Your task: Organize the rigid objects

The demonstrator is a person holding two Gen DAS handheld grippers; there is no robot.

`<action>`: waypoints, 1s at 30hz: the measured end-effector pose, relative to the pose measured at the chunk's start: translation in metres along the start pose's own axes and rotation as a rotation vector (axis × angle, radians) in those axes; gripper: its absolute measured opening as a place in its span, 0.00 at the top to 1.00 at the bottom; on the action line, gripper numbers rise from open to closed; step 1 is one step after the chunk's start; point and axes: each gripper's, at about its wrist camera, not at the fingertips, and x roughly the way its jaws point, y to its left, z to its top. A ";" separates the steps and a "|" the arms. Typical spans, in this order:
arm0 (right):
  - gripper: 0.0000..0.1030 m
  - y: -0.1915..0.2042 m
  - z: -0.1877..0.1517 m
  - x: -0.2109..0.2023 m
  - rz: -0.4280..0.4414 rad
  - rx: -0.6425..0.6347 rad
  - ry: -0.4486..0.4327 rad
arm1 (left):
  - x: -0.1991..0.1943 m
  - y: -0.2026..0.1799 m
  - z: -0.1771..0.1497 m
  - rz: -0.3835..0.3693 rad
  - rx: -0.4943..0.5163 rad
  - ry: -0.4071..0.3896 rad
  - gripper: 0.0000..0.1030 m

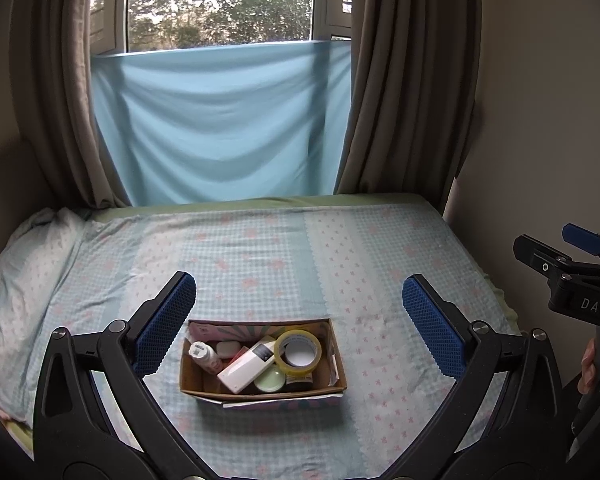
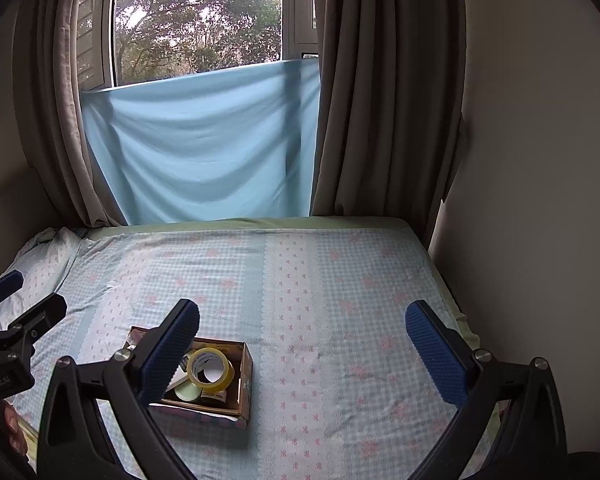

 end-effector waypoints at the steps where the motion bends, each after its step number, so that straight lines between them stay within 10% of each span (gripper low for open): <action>1: 0.00 0.000 0.000 0.000 0.000 -0.001 0.000 | 0.000 0.000 0.000 0.000 0.001 -0.001 0.00; 20: 0.00 -0.001 -0.002 -0.004 -0.016 0.014 -0.015 | -0.004 0.000 -0.001 -0.019 -0.008 -0.016 0.00; 30: 0.00 0.000 -0.002 -0.005 -0.026 0.020 -0.023 | -0.012 -0.006 0.000 0.118 0.034 -0.085 0.00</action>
